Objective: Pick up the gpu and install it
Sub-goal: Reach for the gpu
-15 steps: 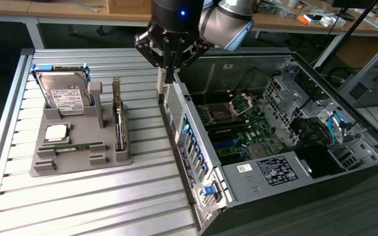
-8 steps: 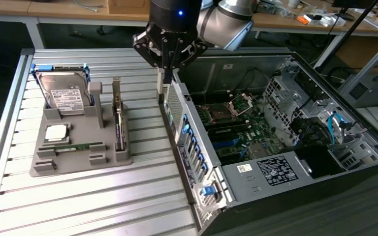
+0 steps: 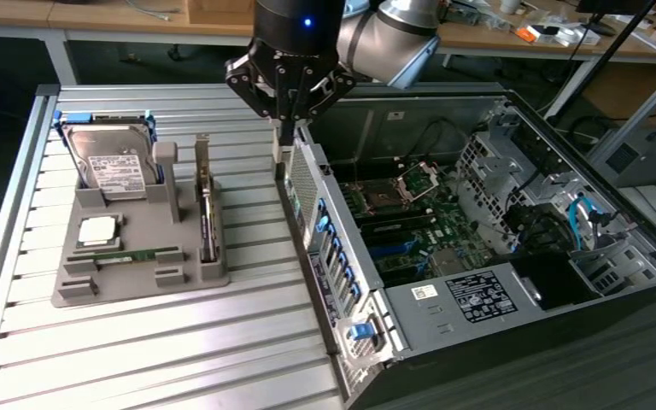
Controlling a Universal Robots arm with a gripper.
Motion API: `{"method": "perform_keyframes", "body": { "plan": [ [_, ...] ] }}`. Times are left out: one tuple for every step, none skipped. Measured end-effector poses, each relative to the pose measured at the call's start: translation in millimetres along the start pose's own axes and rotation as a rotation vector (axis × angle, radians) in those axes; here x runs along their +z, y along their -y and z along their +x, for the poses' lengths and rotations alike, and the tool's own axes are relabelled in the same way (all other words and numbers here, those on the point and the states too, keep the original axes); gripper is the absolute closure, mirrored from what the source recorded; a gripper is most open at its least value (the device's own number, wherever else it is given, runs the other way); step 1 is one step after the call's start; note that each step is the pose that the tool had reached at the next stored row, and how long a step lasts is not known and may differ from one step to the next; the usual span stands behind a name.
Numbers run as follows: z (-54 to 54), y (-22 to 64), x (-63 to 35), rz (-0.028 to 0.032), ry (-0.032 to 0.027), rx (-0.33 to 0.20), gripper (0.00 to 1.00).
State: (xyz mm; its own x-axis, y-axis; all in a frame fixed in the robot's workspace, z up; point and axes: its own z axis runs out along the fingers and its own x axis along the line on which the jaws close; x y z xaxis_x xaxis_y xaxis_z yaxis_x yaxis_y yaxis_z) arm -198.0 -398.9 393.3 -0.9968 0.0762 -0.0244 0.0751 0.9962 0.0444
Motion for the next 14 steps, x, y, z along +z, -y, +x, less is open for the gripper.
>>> {"method": "perform_keyframes", "body": {
  "plan": [
    [1.0, 0.1, 0.0, 0.0000, 0.0000, 0.000, 0.89],
    [1.7, 0.1, 0.0, 0.0000, 0.0000, 0.000, 0.89],
    [2.3, 0.2, 0.0, 0.0000, 0.0001, 0.000, 0.89],
    [3.3, 0.2, -0.1, 0.0000, 0.0000, 0.000, 0.89],
    [3.8, 0.3, -0.1, 0.0000, 0.0000, 0.000, 0.89],
    [4.3, 0.3, -0.1, 0.0000, 0.0000, 0.000, 0.89],
    [5.0, 0.4, -0.2, 0.0001, 0.0000, 0.000, 0.89],
    [5.5, 0.4, -0.1, 0.0000, 0.0000, 0.000, 0.89],
    [6.3, 0.5, -0.2, 0.0000, 0.0000, 0.000, 0.89],
    [6.8, 0.5, -0.2, 0.0000, 0.0000, 0.000, 0.89],
    [7.3, 0.5, -0.2, 0.0000, 0.0000, 0.000, 0.89],
    [7.8, 0.6, -0.2, 0.0000, 0.0000, 0.000, 0.89],
    [8.2, 0.6, -0.2, 0.0000, 0.0000, 0.000, 0.89],
    [8.6, 0.7, -0.2, 0.0000, 0.0000, 0.000, 0.89]
  ]
}}
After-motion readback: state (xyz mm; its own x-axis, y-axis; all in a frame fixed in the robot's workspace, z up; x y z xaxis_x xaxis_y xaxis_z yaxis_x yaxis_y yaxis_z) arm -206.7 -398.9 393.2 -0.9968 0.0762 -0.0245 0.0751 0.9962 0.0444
